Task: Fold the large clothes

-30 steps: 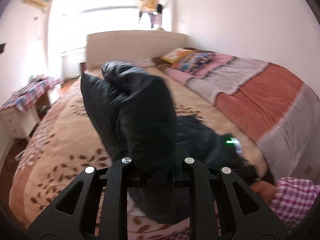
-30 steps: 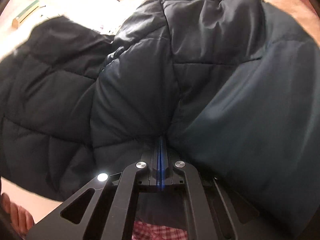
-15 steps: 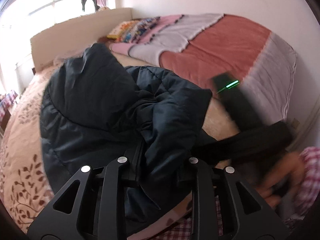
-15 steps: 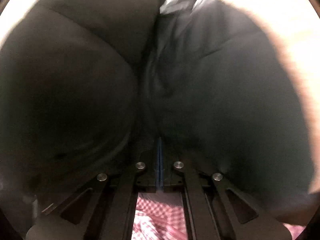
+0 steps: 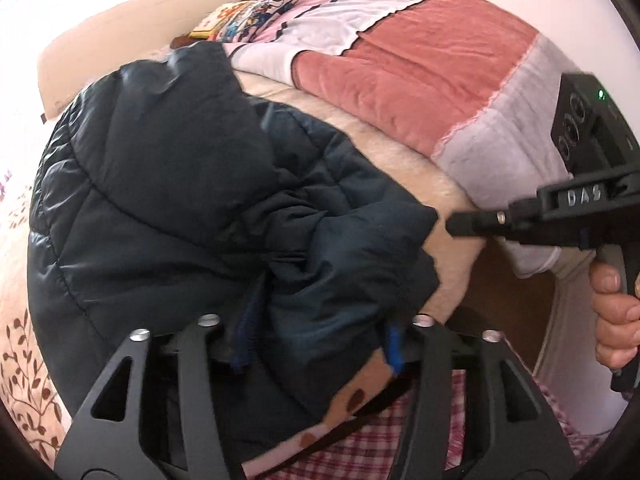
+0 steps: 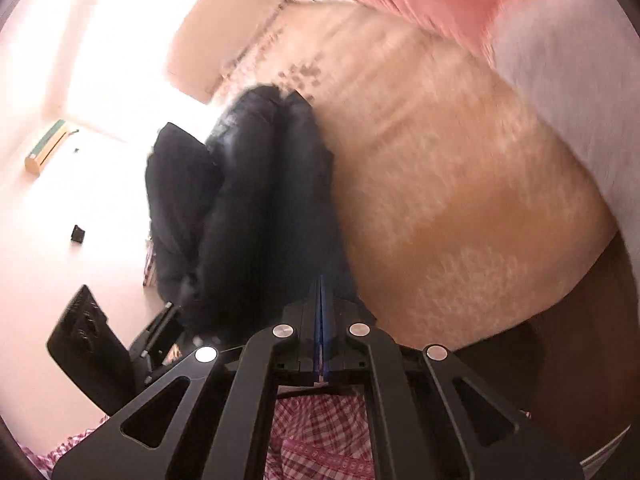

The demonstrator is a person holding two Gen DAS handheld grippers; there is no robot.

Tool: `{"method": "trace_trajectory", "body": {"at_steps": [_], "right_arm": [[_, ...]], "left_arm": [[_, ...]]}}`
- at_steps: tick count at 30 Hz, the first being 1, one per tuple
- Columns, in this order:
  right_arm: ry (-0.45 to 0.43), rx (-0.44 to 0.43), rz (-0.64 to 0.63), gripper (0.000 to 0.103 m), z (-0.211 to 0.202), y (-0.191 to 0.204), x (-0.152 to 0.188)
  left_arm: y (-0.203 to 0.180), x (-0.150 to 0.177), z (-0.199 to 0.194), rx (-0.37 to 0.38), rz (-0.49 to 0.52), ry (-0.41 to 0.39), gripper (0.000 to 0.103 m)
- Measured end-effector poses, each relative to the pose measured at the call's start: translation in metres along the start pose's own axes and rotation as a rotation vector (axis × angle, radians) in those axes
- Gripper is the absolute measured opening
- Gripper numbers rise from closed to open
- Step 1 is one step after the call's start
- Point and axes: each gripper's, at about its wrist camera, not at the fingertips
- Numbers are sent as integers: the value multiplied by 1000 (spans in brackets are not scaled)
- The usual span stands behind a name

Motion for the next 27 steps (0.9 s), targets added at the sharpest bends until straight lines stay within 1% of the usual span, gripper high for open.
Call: {"method": "trace_trajectory", "body": {"at_steps": [1,2,3,7,10,12,14,16,17,18,20,22,23,25,27], "right_arm": [[-17,-3,-23,2,-7,15,-3],[-28,-6,-42,2,-18,20,-4],[-39,-11,-68,2,-17,35,-8],[-81,-35,-176,2,-33,77,-16],[-93,-49,-230,2,-33,94,-18],[-85,-49,-243,2,-25,103,-18],[-68,-47,-264,2,-13,116,-16],[-43,-46,-308,2,1,132,-11],[-33,-46,-330,2,4,138,-7],[-17,-39,-367,2,9,146,-2],[3,9,-435,2,17,160,8],[31,61,-466,2,30,162,12],[44,84,-470,2,35,160,14],[59,170,-470,2,47,151,14],[98,202,-430,0,61,135,11]], "left_arm": [[-1,-1,-6,20,-6,-4,61],[0,-3,-9,36,-13,-9,65],[-1,-3,-16,59,-24,-17,68],[-6,-5,-39,121,-27,-49,69],[2,-3,-74,141,-37,-109,69],[16,0,-95,124,-65,-150,69],[34,-2,-111,84,-107,-196,69],[59,-4,-125,9,-167,-242,69],[68,-8,-127,-17,-187,-253,69],[80,-13,-128,-59,-219,-261,68],[101,-23,-125,-108,-266,-261,64],[117,-34,-115,-138,-294,-240,64],[122,-38,-108,-144,-303,-229,64],[137,-46,-99,-143,-338,-208,64],[150,-53,-87,-136,-377,-186,64]]}}
Point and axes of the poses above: each gripper's, at about its wrist camera, not at the fingertips, and z roughly the way its jaws point, y to its left, x to its underside, and after that the axes turned 3 degrees about x, right-handed
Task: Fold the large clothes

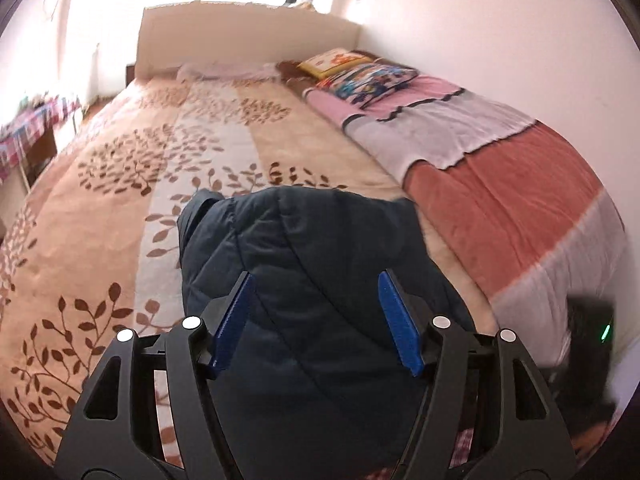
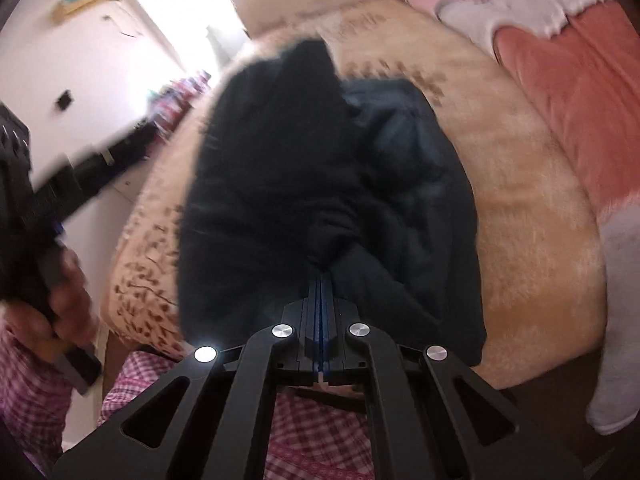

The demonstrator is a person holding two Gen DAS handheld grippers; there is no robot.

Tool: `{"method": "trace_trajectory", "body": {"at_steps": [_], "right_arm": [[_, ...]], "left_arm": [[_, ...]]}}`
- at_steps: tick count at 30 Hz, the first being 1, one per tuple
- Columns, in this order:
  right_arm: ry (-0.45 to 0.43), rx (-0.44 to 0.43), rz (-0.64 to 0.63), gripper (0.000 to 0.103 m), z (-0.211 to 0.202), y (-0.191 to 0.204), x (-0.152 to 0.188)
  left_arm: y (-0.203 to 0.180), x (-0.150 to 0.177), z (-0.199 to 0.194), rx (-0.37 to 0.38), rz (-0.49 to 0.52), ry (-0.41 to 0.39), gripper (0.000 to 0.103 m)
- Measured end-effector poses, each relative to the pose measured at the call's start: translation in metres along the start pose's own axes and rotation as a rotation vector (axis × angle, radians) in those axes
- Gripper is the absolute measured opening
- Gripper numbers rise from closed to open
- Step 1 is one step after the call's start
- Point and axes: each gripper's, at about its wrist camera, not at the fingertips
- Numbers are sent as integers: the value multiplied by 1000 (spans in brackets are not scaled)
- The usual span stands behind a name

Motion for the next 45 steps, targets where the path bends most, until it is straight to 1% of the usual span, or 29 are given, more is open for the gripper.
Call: {"method": "trace_trajectory", "body": {"at_steps": [1,4,7,8,9,13,17,22,28,31,45], "right_arm": [[18,6,19,0,5,-5,1],[82,-4,97,0,27,-26,10],[98,-3,132,0,39,-36,16],[100,-2,135,0,42,-38,18],[101,1,137,0,43,-39,19],[102,28,121,0,46,-36,22],[96,34,124,0,51,-35,28],[104,3,153,0,56,-42,31],[117,-28,165,0,60,-57,28],[121,-31,167,0,53,-57,27],[143,-41,193,0,62,-59,27]], "left_arm": [[5,-3,6,3,-13,15,64],[12,-13,32,-19,-44,64,64],[21,-20,57,-64,-70,109,64],[24,-21,66,-72,-88,133,64],[25,-21,74,-65,-99,153,64],[15,-18,95,-108,-55,178,64],[3,-11,120,-168,-6,219,67],[-7,-7,138,-216,30,231,69],[-10,-3,149,-244,55,233,71],[-11,-1,153,-254,64,231,71],[-11,6,161,-250,68,212,72]]}}
Point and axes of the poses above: each gripper's, at about its wrist camera, not at the fingertips, and z roughly the way its jaws point, y to its left, x to its underside, and after that the axes turned 3 degrees about x, right-handed
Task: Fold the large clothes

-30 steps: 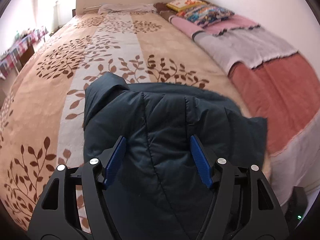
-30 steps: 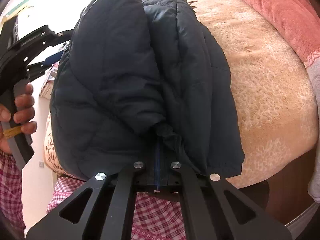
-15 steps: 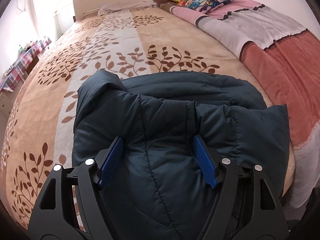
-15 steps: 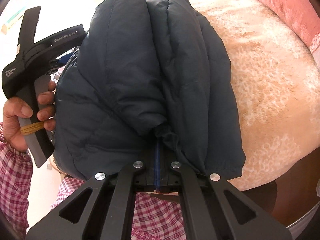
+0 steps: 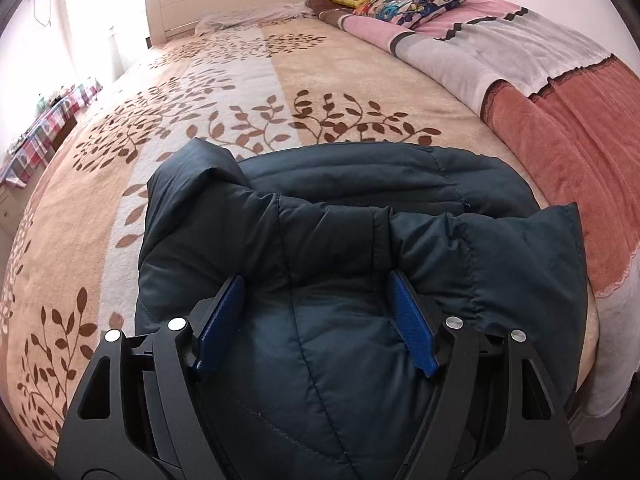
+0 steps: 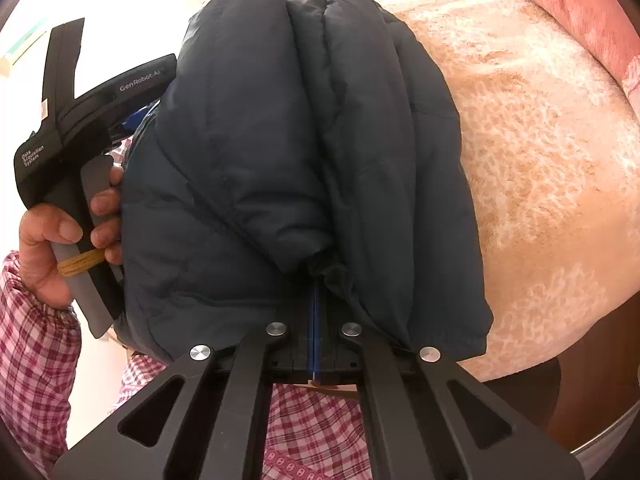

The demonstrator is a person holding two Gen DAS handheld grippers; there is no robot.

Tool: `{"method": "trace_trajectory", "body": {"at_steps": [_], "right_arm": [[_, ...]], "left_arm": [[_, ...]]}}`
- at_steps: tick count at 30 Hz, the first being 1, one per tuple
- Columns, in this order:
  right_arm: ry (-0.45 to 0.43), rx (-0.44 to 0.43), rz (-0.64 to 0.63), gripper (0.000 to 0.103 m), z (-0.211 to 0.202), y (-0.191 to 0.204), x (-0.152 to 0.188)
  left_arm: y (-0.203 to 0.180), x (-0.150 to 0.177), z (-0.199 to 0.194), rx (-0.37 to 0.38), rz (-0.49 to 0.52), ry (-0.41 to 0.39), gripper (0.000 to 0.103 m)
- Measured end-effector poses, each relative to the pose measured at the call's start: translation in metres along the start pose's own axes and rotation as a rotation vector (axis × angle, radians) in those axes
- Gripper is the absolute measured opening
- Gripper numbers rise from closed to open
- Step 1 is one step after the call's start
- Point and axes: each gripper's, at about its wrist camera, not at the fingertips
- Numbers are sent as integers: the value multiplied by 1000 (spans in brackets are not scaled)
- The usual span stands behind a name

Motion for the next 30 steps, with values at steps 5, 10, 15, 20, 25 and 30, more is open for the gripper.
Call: {"method": "trace_trajectory", "body": {"at_steps": [5,10,15,20,25,30], "right_arm": [[0,3,1,0,1,-2,0],[0,5,-4,0,1,-2,-1],[-3,7,-4,0,1,-1,1],[-8,10,-10,0,2,0,3],[-10,10,-7,0,2,1,5],[-15,18,-12,0,2,3,6]], "left_arm": [[1,1,0,2,1,-5,72],[0,0,0,5,-2,-9,72],[2,1,-1,6,-1,-7,72],[1,1,-1,4,-1,-13,72],[1,1,-2,4,-4,-16,72],[1,1,-4,3,-6,-23,72]]}}
Point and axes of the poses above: each gripper's, at about its wrist camera, not at the fingertips, and z roughly the way its jaws point, y to its left, x to its underside, and after that the axes turned 3 degrees about x, right-handed
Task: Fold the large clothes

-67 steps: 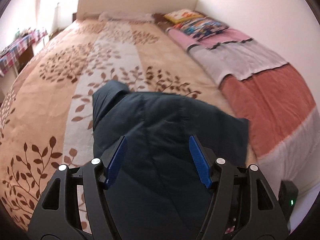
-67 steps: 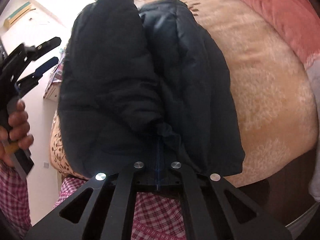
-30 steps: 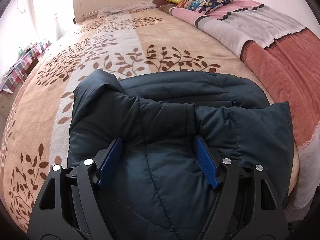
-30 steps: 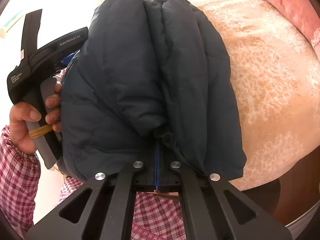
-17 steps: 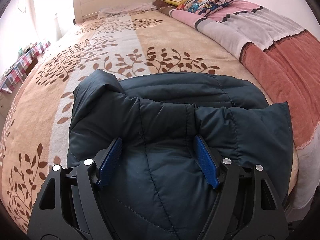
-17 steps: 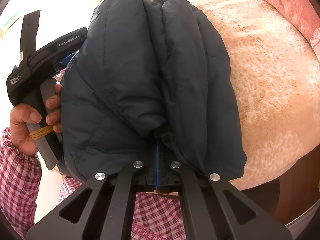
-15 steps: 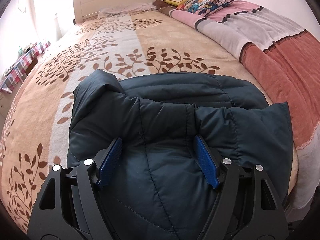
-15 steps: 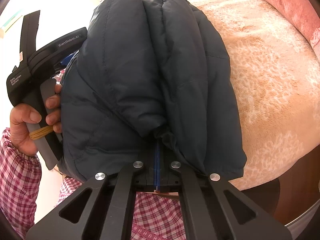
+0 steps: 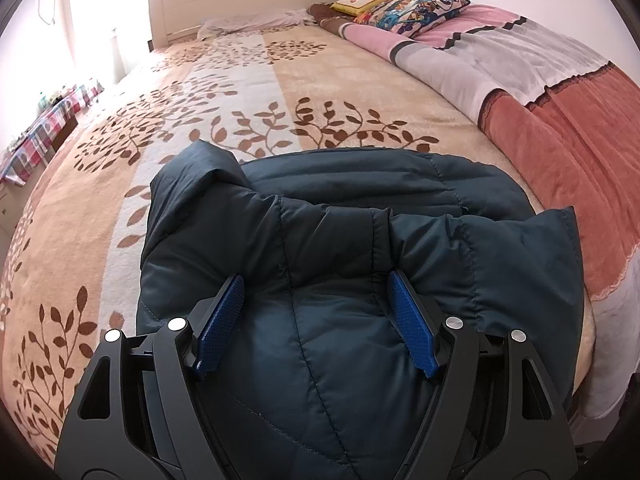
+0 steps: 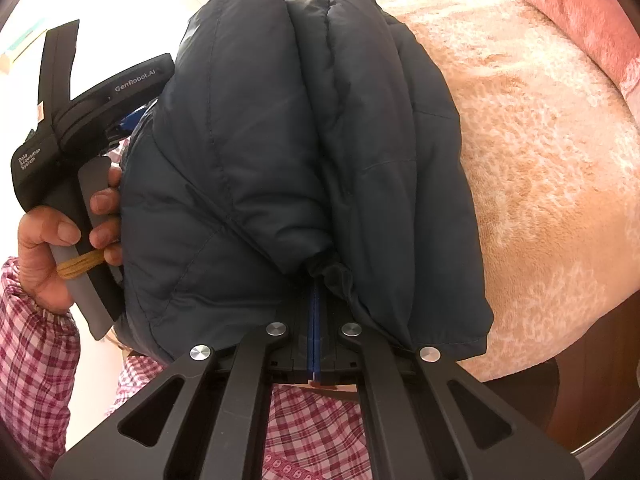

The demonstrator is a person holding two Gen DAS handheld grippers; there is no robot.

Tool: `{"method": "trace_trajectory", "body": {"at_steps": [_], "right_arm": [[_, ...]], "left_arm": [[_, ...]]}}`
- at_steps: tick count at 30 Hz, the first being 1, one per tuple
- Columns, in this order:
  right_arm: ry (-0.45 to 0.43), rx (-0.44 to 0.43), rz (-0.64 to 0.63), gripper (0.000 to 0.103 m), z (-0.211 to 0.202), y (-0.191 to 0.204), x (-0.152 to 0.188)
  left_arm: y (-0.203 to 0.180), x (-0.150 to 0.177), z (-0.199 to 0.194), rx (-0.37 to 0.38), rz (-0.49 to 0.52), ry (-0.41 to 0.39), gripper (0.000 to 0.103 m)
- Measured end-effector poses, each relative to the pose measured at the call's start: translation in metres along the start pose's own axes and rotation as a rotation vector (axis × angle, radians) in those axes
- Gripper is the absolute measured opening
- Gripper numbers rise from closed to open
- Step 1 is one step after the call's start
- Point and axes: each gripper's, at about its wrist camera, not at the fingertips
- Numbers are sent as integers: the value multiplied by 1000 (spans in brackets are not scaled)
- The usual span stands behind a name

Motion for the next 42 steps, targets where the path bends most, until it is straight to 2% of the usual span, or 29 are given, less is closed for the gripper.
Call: {"method": "trace_trajectory", "body": {"at_steps": [21,29,33,34,35,36,37,38,39,42], "right_arm": [[-30,56,-26,0,6,27,13],[-26,63,-17,0,5,30,9],[-43,76,-37,1,-9,38,7],[-55,74,-44,4,-14,41,7],[-76,65,-50,12,-23,44,7],[-103,53,-56,25,-33,46,7],[-124,47,-60,32,-40,47,5],[-159,43,-66,48,-50,49,3],[-202,52,-69,59,-61,50,0],[-272,47,-66,67,-78,49,-15]], "left_arm": [[3,0,-19,2,-17,-45,72],[14,6,-56,-14,-3,-94,72],[37,17,-86,18,-16,-127,74],[43,20,-91,27,-23,-130,74],[54,26,-99,44,-42,-130,75],[63,31,-105,62,-61,-130,77],[72,38,-111,86,-82,-125,78],[78,45,-113,104,-97,-118,79],[85,52,-116,127,-114,-106,80],[100,71,-116,212,-177,-70,81]]}}
Point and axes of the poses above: each gripper's, at about its wrist camera, not at the fingertips, and z roughly the way its jaws point, y to its left, x to its underside, and after that the axes turned 3 degrees about x, right-handed
